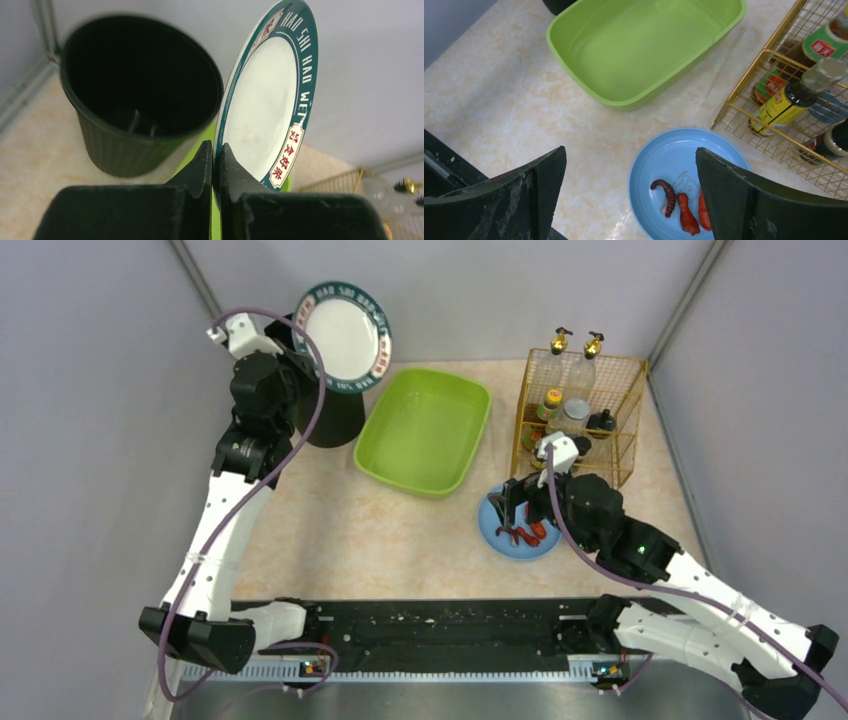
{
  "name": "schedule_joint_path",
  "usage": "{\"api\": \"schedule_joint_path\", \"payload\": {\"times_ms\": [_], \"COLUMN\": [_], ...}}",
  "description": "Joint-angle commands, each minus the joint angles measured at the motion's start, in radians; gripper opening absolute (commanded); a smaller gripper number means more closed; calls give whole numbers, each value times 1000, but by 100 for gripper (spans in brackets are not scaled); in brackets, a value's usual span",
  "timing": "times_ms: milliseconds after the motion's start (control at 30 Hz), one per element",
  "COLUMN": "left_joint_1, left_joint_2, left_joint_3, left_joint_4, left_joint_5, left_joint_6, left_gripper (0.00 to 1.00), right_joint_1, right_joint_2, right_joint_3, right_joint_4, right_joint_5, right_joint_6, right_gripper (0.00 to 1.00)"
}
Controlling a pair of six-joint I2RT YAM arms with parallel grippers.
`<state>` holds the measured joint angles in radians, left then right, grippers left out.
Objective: Clear the kitchen counter
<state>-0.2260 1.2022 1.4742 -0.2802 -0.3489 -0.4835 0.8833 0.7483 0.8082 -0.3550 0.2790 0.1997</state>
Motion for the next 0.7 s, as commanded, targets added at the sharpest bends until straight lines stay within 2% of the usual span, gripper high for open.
{"api": "schedule_joint_path", "payload": {"times_ms": [0, 300, 667], "left_joint_1": [-16, -75, -147], "left_joint_2": [-15, -21, 106], "left_joint_3": [-90, -263, -356], "left_joint_4": [41, 89, 159], "left_joint_5": [180, 231, 309], "left_joint_6": [-153, -220, -300], "left_gripper": [0, 0, 0], "right_joint_1": [10, 10, 10], "right_joint_2": [-59, -87, -67], "right_joint_3": [59, 65, 52], "right_joint_4": [-41, -48, -10], "right_joint_5": [79, 80, 57], "right_joint_6": [11, -4, 5], "right_gripper": [99, 99, 99]}}
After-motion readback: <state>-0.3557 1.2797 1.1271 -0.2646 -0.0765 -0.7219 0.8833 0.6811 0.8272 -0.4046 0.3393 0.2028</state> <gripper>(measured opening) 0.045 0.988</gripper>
